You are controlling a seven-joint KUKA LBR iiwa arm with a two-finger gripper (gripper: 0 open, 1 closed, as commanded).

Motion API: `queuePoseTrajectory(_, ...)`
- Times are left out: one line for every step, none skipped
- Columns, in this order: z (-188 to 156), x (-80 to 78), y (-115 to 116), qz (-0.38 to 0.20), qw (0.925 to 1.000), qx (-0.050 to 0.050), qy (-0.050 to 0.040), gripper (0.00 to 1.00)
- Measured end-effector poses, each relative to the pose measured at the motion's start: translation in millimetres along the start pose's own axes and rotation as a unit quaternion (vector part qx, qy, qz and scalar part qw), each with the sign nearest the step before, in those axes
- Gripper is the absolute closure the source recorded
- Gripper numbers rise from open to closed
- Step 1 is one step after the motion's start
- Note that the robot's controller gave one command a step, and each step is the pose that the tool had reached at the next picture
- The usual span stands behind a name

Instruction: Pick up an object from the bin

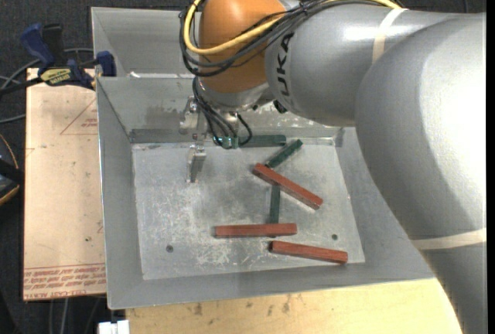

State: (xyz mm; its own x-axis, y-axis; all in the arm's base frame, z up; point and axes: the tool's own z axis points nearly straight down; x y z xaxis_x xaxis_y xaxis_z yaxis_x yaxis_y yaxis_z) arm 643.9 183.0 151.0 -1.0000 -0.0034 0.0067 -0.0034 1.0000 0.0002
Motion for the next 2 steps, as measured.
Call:
queuePoseTrajectory(-5.3,-1.9,-0.8,0.001,1.0000,-0.001,-0.0039,0.00)
queuePoseTrajectory(41.0,52.7,-29.8,-0.047,0.9989,-0.001,-0.0051,0.00)
